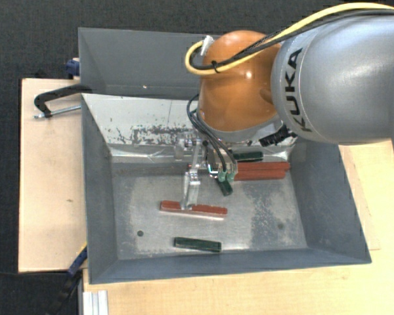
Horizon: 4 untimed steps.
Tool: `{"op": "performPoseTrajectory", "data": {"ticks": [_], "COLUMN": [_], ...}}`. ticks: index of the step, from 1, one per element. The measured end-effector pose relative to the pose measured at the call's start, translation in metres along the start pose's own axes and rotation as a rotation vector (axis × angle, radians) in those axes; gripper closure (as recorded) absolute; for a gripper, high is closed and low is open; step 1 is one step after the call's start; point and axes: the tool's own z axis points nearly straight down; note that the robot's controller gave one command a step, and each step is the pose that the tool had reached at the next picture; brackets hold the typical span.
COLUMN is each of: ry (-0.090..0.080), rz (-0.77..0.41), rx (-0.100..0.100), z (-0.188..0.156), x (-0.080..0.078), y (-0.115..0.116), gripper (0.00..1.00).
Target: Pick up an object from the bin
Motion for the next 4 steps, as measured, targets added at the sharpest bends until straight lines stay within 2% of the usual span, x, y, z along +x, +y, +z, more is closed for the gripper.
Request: {"op": "performPoseTrajectory", "data": {"ticks": [1,2,3,4], "ry": [-0.008,-0.014,-0.013,-0.008], "rz": [0.002,-0.076,-0.232,-0.539], "rx": [-0.001,-0.001,0.0,0.001], "z": [-0.004,0.025,0.083,0.139], "x": [-0.002,0.003,0.008,0.015], "y": [-0.001,-0.004,-0.011,-0.028], "gripper": [0.0,0.0,0.0,1.0]}}
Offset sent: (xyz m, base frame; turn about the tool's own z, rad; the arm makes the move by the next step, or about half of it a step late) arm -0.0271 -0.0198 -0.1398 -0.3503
